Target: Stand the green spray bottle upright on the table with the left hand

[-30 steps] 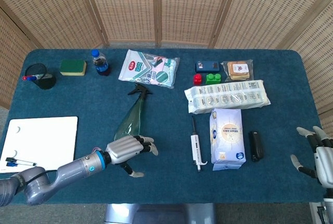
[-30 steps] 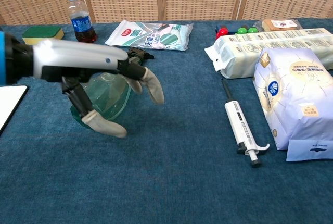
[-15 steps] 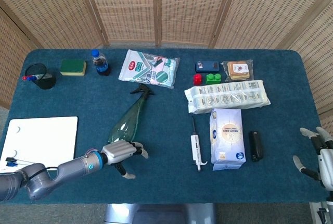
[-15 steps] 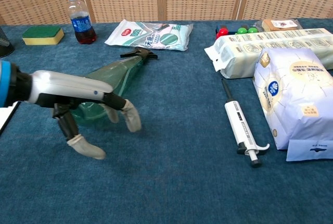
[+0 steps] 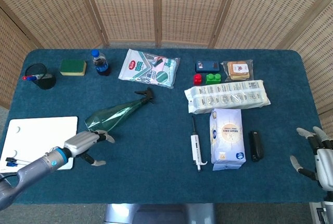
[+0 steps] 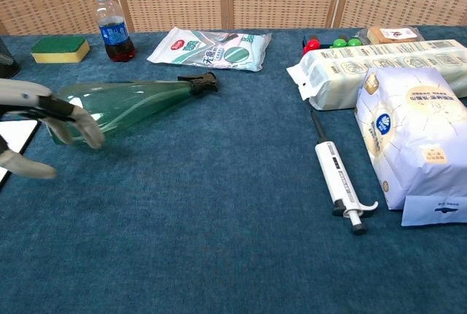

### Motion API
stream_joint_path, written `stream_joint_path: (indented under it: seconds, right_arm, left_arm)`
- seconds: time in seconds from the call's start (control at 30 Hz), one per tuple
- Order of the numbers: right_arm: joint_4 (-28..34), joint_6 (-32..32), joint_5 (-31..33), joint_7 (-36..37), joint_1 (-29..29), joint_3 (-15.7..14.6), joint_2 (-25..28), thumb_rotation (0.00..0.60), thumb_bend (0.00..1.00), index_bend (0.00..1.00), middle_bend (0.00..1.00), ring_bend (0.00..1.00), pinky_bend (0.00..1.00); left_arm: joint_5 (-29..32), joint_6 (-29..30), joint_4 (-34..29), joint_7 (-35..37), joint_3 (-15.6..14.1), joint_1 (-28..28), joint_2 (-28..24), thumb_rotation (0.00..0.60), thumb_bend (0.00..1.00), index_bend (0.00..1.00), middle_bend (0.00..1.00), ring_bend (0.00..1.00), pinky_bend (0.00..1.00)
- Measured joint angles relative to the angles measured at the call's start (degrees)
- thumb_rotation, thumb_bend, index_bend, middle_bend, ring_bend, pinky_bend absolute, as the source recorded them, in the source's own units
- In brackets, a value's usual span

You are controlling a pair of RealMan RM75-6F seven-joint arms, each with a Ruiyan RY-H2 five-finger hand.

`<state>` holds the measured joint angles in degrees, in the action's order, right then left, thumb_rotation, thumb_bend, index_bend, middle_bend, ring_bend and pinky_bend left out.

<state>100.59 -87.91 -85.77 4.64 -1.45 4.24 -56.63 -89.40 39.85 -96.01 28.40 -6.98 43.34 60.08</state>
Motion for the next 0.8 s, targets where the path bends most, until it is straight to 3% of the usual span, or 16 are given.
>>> stream_joint_path:
  seconds: [0.4, 0.8]
  right_arm:
    - [0.92, 0.55, -0.26, -0.98, -0.65, 0.31, -0.32, 0.6, 0.35, 0.2, 0.29, 0.11, 0.2]
    - [-0.34, 0.54, -0.14, 0.65, -0.64, 0.41, -0.69, 0.6, 0.35, 0.2, 0.29, 0.11, 0.19]
  left_arm:
    - [1.36, 3.49, 5.68, 2.82, -1.0, -3.82, -2.97, 0.448, 0.29, 0.22, 0.25, 0.14, 0.24]
    - [-7.96, 10.54, -4.47, 4.88, -1.06, -3.78, -7.92, 0.447, 0.29, 0.21, 0.25, 0.15, 0.25]
